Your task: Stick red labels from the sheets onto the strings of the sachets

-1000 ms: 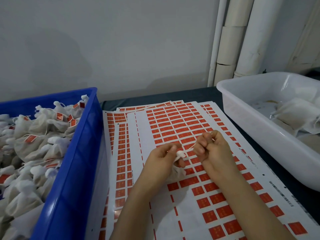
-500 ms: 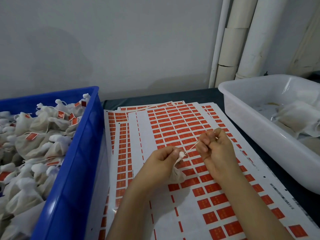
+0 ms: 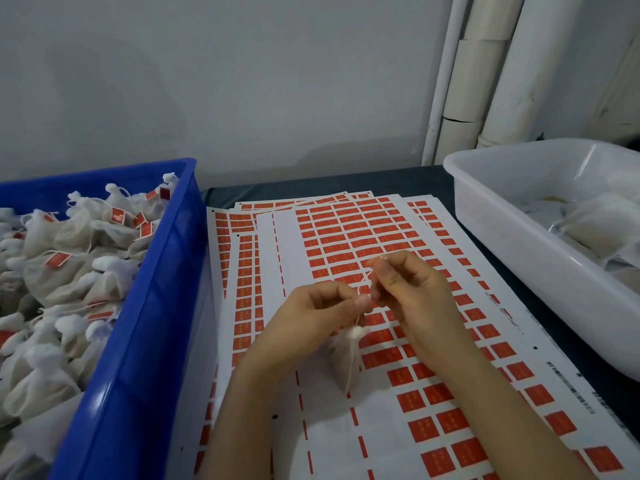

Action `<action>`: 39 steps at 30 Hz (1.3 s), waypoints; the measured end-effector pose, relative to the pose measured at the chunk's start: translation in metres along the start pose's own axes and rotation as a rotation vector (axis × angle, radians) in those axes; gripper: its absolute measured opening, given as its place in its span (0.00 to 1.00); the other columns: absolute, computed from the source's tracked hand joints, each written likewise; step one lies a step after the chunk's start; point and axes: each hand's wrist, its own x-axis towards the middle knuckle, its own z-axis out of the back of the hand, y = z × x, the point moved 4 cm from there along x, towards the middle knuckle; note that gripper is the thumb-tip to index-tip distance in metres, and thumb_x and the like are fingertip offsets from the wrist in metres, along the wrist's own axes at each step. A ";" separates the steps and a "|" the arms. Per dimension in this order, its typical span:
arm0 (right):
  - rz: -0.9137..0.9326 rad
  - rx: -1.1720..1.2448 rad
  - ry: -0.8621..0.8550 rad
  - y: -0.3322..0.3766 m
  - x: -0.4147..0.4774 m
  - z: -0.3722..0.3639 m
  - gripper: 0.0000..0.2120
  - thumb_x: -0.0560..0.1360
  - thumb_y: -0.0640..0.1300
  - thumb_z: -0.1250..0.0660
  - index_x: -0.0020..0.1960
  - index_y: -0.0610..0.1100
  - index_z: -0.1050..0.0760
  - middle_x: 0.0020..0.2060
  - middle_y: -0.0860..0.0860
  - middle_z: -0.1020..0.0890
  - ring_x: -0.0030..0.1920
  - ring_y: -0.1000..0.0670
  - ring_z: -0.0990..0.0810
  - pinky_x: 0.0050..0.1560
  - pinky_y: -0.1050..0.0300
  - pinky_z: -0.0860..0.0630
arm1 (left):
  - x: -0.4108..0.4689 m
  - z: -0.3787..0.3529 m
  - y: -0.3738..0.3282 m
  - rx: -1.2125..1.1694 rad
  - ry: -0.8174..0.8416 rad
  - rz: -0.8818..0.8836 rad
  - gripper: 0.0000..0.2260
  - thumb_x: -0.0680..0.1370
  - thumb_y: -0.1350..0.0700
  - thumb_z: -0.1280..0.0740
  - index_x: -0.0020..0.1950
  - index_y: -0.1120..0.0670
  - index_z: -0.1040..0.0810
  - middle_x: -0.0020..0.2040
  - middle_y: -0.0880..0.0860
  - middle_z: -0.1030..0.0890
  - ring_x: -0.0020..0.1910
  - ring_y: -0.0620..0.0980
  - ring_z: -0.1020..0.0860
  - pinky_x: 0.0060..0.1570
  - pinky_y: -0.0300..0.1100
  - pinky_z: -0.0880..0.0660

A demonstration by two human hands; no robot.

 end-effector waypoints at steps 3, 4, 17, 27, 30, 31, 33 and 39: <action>-0.039 0.055 -0.020 -0.003 0.000 0.000 0.11 0.66 0.57 0.37 0.42 0.52 0.22 0.31 0.54 0.20 0.34 0.53 0.21 0.40 0.62 0.22 | 0.002 0.000 0.001 -0.019 -0.013 -0.019 0.09 0.64 0.40 0.34 0.35 0.41 0.18 0.36 0.43 0.17 0.38 0.39 0.20 0.42 0.35 0.27; -0.060 0.082 -0.042 -0.005 0.001 0.001 0.11 0.66 0.57 0.36 0.41 0.52 0.21 0.32 0.53 0.20 0.34 0.53 0.20 0.41 0.62 0.22 | 0.003 0.000 0.002 -0.038 -0.020 -0.018 0.09 0.64 0.40 0.34 0.35 0.42 0.17 0.37 0.43 0.17 0.39 0.39 0.19 0.44 0.37 0.26; -0.021 -0.761 0.092 0.004 -0.034 -0.009 0.13 0.75 0.52 0.37 0.59 0.56 0.26 0.55 0.60 0.23 0.41 0.65 0.30 0.39 0.78 0.36 | 0.004 0.026 0.003 -0.451 -0.497 -0.126 0.11 0.67 0.46 0.33 0.41 0.52 0.19 0.45 0.47 0.15 0.47 0.47 0.17 0.40 0.38 0.20; 0.016 -0.945 0.232 -0.030 -0.078 -0.030 0.32 0.68 0.70 0.45 0.70 0.64 0.41 0.59 0.75 0.45 0.68 0.68 0.48 0.63 0.63 0.59 | 0.004 0.024 0.006 -0.352 -0.593 -0.201 0.03 0.73 0.51 0.31 0.40 0.49 0.19 0.40 0.38 0.17 0.43 0.34 0.19 0.31 0.23 0.28; 0.029 -0.949 0.238 -0.030 -0.078 -0.029 0.29 0.70 0.68 0.43 0.69 0.64 0.40 0.57 0.74 0.46 0.65 0.69 0.51 0.64 0.62 0.59 | 0.005 0.023 0.007 -0.327 -0.589 -0.192 0.04 0.72 0.50 0.31 0.40 0.48 0.19 0.40 0.38 0.17 0.43 0.34 0.20 0.31 0.23 0.28; 0.024 -0.943 0.238 -0.030 -0.079 -0.029 0.28 0.70 0.67 0.42 0.69 0.64 0.39 0.57 0.74 0.46 0.66 0.68 0.50 0.64 0.62 0.58 | 0.005 0.023 0.007 -0.325 -0.591 -0.186 0.04 0.72 0.50 0.31 0.40 0.48 0.19 0.40 0.38 0.17 0.43 0.34 0.20 0.31 0.23 0.29; 0.016 -0.930 0.241 -0.031 -0.080 -0.027 0.26 0.71 0.65 0.40 0.68 0.63 0.38 0.57 0.73 0.46 0.69 0.65 0.47 0.64 0.63 0.58 | 0.006 0.022 0.008 -0.330 -0.583 -0.174 0.04 0.73 0.51 0.31 0.40 0.48 0.19 0.40 0.39 0.17 0.43 0.34 0.20 0.31 0.23 0.28; -0.006 -0.863 0.243 -0.031 -0.083 -0.021 0.21 0.73 0.59 0.37 0.65 0.61 0.32 0.65 0.68 0.34 0.61 0.70 0.47 0.61 0.67 0.55 | 0.009 0.013 0.013 -0.303 -0.537 -0.109 0.04 0.73 0.49 0.31 0.41 0.48 0.19 0.42 0.38 0.17 0.45 0.34 0.20 0.38 0.29 0.22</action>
